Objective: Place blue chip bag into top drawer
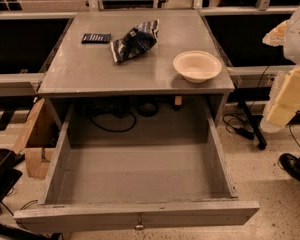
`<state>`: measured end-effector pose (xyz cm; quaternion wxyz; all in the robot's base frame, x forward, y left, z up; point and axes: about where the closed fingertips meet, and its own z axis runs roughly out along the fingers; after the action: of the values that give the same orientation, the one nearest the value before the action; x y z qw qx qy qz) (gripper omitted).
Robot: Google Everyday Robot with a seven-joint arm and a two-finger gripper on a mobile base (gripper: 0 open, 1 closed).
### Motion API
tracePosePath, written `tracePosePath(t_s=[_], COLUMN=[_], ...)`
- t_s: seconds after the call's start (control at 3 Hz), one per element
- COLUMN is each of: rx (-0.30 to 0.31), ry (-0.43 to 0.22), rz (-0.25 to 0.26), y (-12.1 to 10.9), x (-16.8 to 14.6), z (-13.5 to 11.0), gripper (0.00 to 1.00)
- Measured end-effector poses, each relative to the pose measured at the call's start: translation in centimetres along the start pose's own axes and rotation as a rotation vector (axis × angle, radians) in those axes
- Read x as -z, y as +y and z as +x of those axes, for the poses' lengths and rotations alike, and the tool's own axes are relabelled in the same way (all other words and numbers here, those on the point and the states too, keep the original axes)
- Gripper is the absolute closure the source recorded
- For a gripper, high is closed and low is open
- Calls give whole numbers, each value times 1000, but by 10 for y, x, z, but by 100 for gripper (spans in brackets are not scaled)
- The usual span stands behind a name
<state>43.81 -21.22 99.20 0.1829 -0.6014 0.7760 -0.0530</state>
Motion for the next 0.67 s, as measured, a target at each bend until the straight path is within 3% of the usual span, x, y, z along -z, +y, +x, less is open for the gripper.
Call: tracePosePath(t_s=[0.33, 0.67], rx=[0, 24], ry=[0, -91], rz=[0, 52], y=[0, -42], x=[0, -15], z=[0, -5], gripper=[0, 0])
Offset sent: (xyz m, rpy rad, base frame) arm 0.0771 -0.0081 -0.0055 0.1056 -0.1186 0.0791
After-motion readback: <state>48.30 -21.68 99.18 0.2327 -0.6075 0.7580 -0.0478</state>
